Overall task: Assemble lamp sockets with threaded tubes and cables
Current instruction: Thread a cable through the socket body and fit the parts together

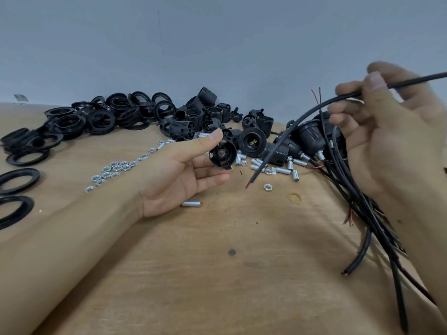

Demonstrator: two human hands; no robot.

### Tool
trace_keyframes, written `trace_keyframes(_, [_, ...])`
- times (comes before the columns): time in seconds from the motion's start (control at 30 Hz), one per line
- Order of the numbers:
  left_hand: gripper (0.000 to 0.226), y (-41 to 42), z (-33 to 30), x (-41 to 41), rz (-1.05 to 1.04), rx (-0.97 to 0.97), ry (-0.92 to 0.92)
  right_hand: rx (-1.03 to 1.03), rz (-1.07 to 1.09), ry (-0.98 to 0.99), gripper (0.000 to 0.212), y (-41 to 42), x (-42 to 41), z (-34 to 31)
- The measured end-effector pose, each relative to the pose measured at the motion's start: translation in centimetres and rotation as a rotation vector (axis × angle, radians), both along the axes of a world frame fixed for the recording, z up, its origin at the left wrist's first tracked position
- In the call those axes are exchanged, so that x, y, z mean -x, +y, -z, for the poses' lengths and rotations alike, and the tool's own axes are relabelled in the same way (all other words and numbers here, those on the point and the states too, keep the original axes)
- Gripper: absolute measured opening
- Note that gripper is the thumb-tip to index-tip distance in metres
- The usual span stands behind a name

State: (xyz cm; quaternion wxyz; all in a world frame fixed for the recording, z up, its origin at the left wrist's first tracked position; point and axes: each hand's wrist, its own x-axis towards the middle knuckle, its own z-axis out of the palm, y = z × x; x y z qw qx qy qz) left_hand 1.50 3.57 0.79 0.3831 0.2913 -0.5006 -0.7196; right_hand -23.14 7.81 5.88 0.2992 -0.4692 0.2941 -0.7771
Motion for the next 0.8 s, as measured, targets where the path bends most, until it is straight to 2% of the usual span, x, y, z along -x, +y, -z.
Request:
trace_keyframes(0.13, [0.020,-0.13,0.12,0.00,0.018,-0.029,-0.002,0.008,0.038,-0.021,0.004,0.12,-0.43,0.11])
trace_keyframes(0.37, [0.024,-0.25,0.32,0.02,0.015,-0.067,0.001,-0.055,-0.155,-0.188,0.011,0.57,-0.46,-0.13])
trace_keyframes(0.8, [0.021,0.00,0.01,0.33,-0.117,-0.078,0.047,-0.060,-0.201,-0.180,0.012,0.48,0.01,-0.20])
